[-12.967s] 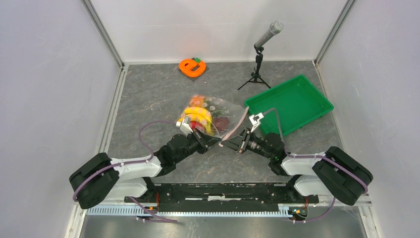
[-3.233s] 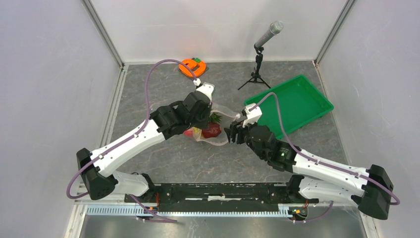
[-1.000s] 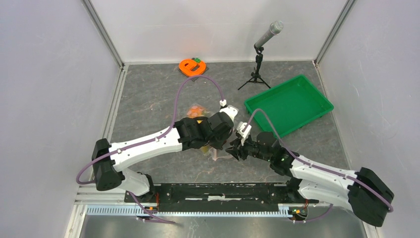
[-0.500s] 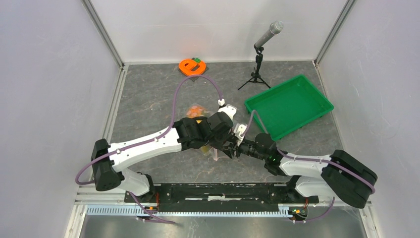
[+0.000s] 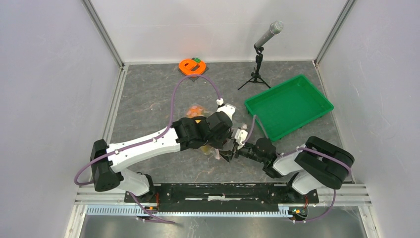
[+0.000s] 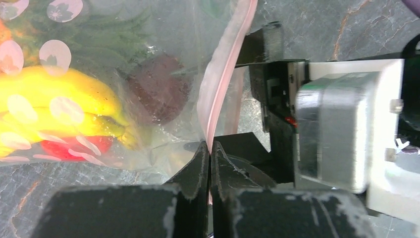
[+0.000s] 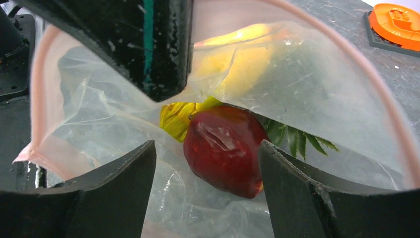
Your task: Open the zip-top bag and remove the fake food
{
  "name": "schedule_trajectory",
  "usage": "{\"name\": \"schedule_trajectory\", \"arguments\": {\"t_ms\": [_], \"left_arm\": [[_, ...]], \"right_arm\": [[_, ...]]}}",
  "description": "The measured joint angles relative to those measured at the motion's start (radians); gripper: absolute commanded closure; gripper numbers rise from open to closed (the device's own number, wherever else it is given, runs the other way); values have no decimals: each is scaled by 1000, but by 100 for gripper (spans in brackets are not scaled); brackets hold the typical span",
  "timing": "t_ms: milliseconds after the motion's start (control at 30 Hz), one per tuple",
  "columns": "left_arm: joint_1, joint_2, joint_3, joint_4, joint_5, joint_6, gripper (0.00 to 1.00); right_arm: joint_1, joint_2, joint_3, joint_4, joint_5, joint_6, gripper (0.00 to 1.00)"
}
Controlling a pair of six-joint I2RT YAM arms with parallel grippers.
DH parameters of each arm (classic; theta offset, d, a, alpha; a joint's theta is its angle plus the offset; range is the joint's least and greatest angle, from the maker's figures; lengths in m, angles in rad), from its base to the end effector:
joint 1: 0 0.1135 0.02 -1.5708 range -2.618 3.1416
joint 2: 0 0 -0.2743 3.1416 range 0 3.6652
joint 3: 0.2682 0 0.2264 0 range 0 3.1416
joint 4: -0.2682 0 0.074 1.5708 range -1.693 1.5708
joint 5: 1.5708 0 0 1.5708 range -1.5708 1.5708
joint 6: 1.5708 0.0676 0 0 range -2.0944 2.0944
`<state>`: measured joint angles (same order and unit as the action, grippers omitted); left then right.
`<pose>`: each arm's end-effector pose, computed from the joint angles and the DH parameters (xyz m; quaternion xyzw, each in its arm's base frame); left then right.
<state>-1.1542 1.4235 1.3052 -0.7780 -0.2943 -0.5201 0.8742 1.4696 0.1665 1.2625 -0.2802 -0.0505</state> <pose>0.1354 -0.2575 0.3103 0.2449 0.9021 -0.1505 0.3219 0.1440 0.2013 0.1861 -0.4051 0.5961 0.3668 0.5882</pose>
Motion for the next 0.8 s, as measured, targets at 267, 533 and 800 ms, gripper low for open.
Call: {"name": "schedule_trajectory", "arguments": {"t_ms": [267, 533, 800], "left_arm": [[0, -2, -10, 26, 17, -21, 98], [0, -2, -71, 85, 31, -45, 98], [0, -7, -148, 100, -23, -74, 98]], "right_arm": [[0, 130, 58, 55, 6, -8, 16], [1, 192, 69, 50, 71, 26, 21], [1, 23, 63, -208, 119, 99, 27]]}}
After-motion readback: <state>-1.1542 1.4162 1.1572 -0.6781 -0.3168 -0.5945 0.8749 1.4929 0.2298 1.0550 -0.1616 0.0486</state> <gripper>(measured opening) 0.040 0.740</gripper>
